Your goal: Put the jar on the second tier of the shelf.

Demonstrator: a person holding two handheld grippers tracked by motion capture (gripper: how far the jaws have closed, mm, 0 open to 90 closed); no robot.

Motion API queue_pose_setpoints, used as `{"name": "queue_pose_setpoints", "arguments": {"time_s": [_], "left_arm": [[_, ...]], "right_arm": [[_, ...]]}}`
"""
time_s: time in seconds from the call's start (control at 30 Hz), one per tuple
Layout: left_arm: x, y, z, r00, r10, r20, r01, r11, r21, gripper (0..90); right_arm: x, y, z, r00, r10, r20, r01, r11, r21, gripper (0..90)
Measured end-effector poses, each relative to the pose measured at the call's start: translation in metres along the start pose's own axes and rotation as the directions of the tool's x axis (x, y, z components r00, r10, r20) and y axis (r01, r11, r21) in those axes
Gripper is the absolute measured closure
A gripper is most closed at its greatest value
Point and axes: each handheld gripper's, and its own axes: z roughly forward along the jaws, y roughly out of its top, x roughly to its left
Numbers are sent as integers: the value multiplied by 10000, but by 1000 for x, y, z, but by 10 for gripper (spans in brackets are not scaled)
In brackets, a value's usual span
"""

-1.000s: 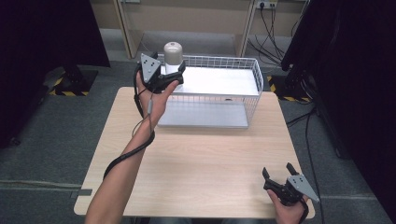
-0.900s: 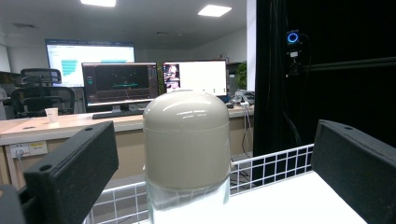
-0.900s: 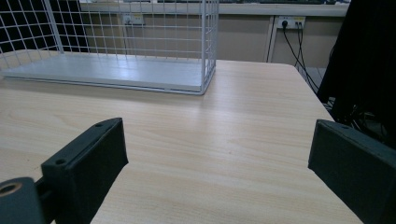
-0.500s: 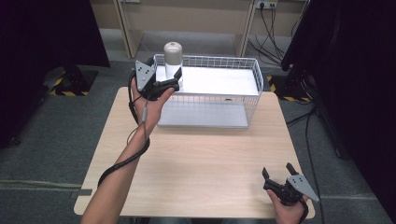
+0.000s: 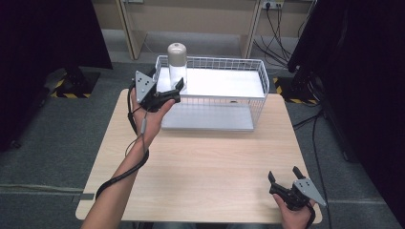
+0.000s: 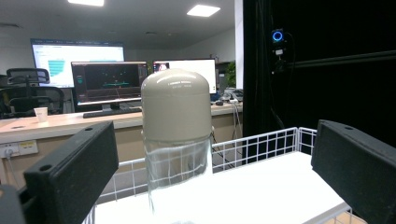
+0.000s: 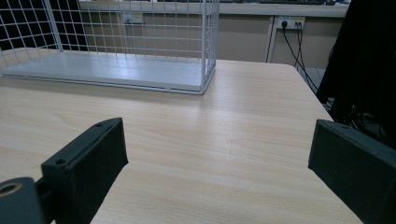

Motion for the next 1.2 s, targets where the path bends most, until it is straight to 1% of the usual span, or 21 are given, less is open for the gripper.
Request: {"name": "queue_pose_setpoints", "arguments": {"time_s": [0.07,0.13,0.5,0.7,0.9,1.07,1.2], "left_arm": [[0,-2,-2,10000,-56,48,56,10000,61,0],[0,-5,-4,10000,-27,92,26,10000,94,0],[-3,-13,-21,9998,29,214,-29,10000,18,1],[-5,-19,-28,9996,38,276,-40,10000,75,1],[-7,-26,-35,9994,66,345,-71,9999,153,1],[-8,-32,-42,9993,-16,380,9,9999,170,1],[-8,-37,-47,9991,29,422,-40,9997,243,1]], "right_arm": [[0,0,0,10000,-5,0,5,10000,-10,47],[0,0,0,10000,17,3,-17,10000,-19,47],[0,0,0,10000,13,1,-13,10000,-19,47],[0,0,0,10000,-19,22,19,10000,-20,47],[0,0,0,10000,-11,18,11,10000,-33,47],[0,0,0,10000,-12,24,13,10000,-41,47],[0,0,0,10000,-31,32,31,10000,-45,47]]}}
